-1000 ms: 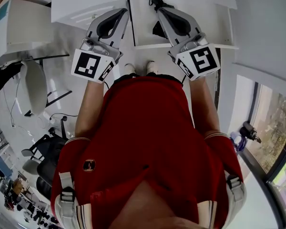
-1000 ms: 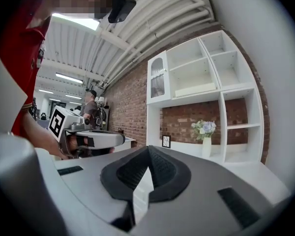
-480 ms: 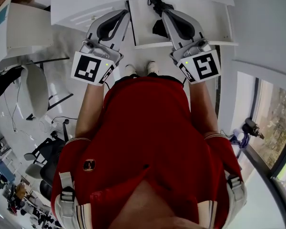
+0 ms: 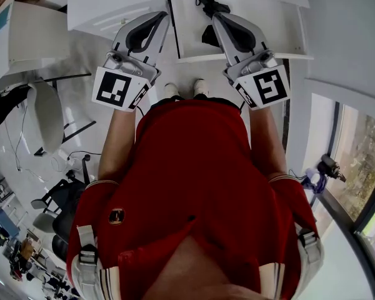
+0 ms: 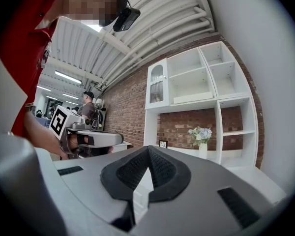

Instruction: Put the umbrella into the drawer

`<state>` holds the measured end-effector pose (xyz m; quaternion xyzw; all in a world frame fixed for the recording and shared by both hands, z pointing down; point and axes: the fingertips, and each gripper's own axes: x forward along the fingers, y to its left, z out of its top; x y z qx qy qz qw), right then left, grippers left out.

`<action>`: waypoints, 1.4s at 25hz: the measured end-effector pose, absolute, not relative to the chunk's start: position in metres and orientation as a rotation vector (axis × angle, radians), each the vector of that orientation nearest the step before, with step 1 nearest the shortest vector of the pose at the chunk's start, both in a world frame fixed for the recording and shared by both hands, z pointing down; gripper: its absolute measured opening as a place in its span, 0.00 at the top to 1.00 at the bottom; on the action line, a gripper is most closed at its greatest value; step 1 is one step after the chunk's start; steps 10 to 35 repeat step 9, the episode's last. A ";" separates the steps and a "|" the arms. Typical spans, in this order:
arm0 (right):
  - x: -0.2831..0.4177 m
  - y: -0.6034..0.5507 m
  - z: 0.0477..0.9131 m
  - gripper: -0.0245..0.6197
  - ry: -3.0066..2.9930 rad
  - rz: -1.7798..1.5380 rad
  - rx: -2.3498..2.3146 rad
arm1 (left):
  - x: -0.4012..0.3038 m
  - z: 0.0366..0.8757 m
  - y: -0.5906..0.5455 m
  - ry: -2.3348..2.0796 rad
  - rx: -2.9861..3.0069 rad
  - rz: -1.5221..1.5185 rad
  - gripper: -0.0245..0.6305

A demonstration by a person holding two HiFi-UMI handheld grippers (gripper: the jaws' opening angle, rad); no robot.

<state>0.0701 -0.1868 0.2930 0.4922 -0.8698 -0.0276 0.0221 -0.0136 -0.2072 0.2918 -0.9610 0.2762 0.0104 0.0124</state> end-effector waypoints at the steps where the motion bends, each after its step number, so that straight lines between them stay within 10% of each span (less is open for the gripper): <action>1: 0.071 -0.187 0.294 0.97 -2.691 -0.083 1.526 | -0.014 0.292 -0.207 0.861 -2.996 0.031 0.96; 35: 0.077 -0.186 0.297 0.97 -2.680 -0.077 1.526 | -0.015 0.292 -0.209 0.865 -2.990 0.032 0.96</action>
